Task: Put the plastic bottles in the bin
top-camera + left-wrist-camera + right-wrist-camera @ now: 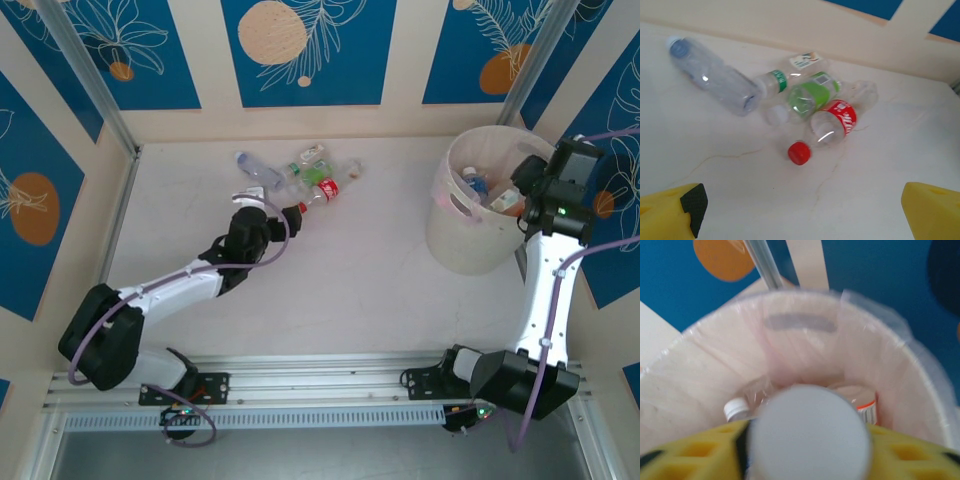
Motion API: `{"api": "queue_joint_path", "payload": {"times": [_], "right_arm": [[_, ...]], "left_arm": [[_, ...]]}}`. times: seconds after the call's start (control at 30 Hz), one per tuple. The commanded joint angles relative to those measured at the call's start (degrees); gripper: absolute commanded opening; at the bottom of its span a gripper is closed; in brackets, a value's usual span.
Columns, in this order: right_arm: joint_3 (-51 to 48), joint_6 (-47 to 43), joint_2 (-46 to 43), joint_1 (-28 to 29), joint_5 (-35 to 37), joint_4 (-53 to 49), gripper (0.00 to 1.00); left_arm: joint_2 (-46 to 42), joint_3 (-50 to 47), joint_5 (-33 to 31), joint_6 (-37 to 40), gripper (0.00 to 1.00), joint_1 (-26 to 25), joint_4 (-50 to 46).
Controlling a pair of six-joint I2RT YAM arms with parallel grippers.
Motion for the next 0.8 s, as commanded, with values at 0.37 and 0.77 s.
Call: {"api": "queue_joint_path", "payload": {"times": [0.37,0.77], "right_arm": [[-0.62,3.23,-8.72,6.56,-4.47,4.72,1.00],[-10.65,-0.17,-8.89,32.93,-23.70,26.56,1.00]], "left_arm": [[6.76,10.60,1.62,-8.23,1.00,7.97,-13.49],[27.69,39.39,5.40,-19.98,1.00,14.02,-36.81]]}}
